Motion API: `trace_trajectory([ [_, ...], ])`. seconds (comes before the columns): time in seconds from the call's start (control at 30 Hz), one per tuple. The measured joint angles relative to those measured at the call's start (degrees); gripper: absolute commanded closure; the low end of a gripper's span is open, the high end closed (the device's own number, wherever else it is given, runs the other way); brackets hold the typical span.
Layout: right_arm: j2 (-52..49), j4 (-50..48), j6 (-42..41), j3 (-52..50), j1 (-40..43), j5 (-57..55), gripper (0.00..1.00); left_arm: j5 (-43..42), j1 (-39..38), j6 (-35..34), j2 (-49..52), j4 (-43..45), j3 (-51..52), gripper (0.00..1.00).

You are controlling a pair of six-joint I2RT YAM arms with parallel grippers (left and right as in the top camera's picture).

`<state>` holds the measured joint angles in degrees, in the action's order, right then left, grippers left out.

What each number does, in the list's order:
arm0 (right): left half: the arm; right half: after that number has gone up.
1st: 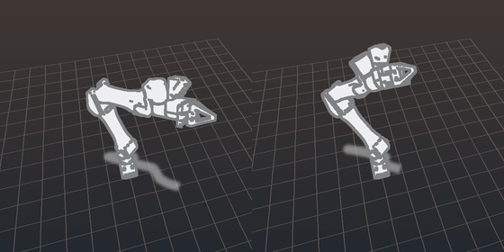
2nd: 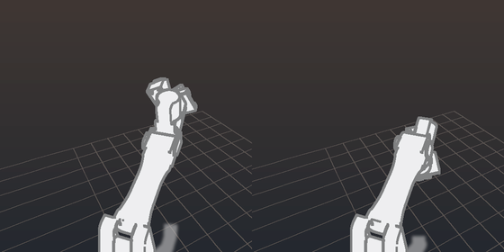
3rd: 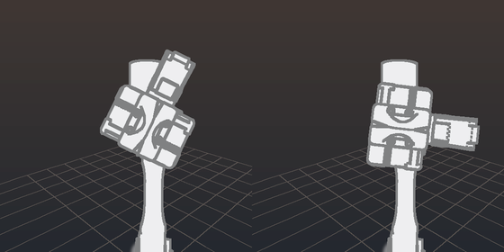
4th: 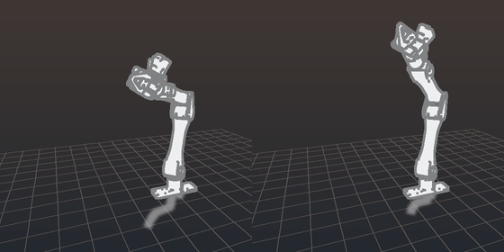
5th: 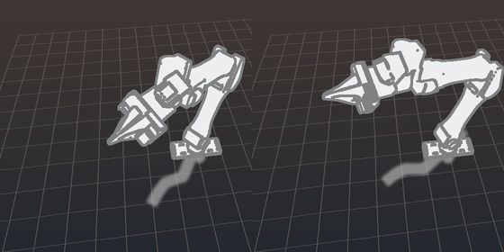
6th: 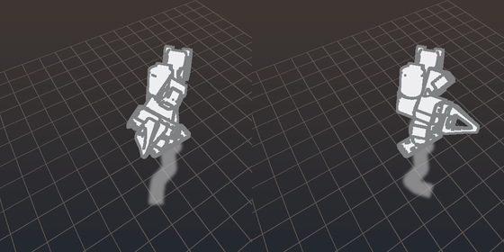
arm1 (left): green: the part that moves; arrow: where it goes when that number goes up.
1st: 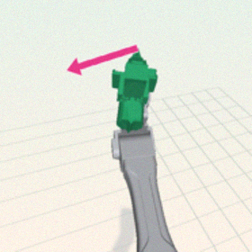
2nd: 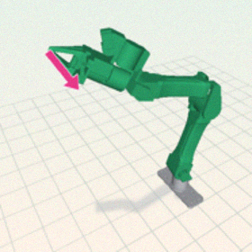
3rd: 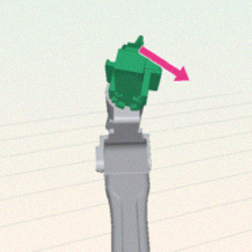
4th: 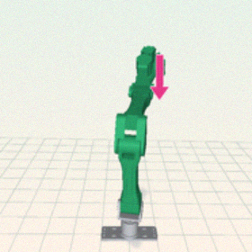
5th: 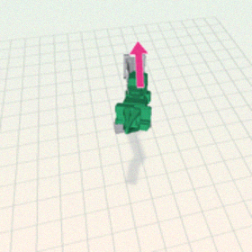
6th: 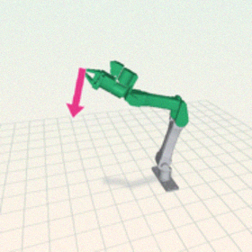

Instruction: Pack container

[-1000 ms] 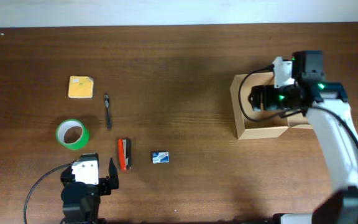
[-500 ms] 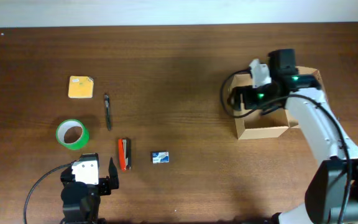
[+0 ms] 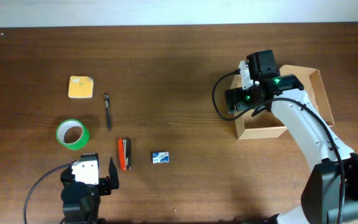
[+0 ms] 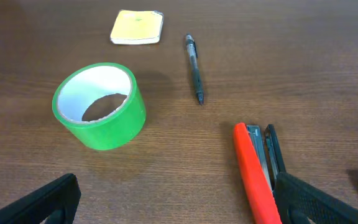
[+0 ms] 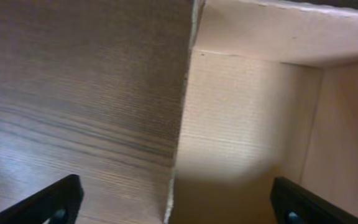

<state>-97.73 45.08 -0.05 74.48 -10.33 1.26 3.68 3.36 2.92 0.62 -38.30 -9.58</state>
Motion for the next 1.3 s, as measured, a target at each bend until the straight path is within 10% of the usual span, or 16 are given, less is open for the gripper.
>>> trace_trajectory([
  [0.23, -5.22, -0.22, 0.07, 0.24, 0.0, -1.05, 0.19, 0.0, 0.0, 0.0, 0.0, 0.02, 0.0, 0.0],
  [0.57, -7.98, -1.68, -0.13, 0.26, 0.0, -1.4, 0.96, 0.0, 0.0, 0.0, 0.0, 0.0, 0.0, 0.0],
  [1.3, -7.98, 5.81, 27.23, 12.22, -16.26, 2.73, 0.96, 0.0, 0.0, 0.0, 0.0, 0.02, 0.0, 0.0],
])
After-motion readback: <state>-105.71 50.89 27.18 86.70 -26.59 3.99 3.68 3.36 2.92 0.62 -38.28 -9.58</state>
